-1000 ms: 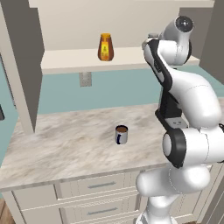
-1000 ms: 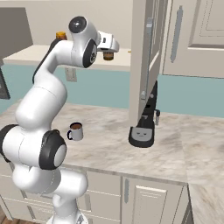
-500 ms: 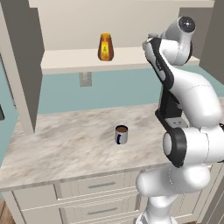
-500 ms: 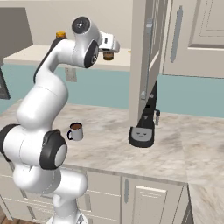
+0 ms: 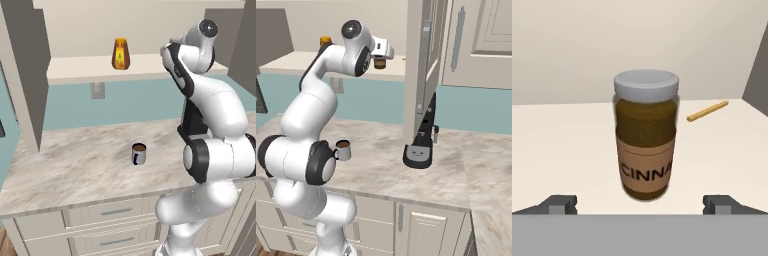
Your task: Pick the cinnamon and honey bottle from the cabinet and place them next to the mug.
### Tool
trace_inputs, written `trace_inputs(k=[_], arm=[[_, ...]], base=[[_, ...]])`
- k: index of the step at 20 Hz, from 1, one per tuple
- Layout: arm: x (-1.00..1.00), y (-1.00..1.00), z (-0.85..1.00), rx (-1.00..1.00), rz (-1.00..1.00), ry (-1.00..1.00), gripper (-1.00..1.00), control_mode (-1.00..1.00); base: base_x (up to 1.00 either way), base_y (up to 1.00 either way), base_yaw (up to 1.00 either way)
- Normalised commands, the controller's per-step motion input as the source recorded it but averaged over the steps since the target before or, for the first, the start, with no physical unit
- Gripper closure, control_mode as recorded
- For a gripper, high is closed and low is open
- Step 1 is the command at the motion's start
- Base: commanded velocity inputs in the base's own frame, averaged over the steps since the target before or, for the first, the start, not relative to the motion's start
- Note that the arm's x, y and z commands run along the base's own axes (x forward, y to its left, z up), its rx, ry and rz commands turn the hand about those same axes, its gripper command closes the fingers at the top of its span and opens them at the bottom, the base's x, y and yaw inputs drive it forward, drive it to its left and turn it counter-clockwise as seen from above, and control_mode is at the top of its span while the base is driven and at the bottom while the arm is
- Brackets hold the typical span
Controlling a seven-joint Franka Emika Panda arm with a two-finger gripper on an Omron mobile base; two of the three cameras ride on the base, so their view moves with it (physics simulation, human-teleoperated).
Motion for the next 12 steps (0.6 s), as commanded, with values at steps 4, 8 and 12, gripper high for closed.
trace_inputs(k=[4, 8, 12], arm=[[0.10, 0.00, 0.00, 0.00, 0.00, 0.00, -1.00, -1.00], [0.08, 0.00, 0.00, 0.00, 0.00, 0.00, -1.00, -1.00], [0.02, 0.00, -0.13, 0.00, 0.00, 0.00, -1.00, -1.00]], base=[[0.00, 0.00, 0.00], [0.00, 0.00, 0.00], [0.00, 0.00, 0.00]])
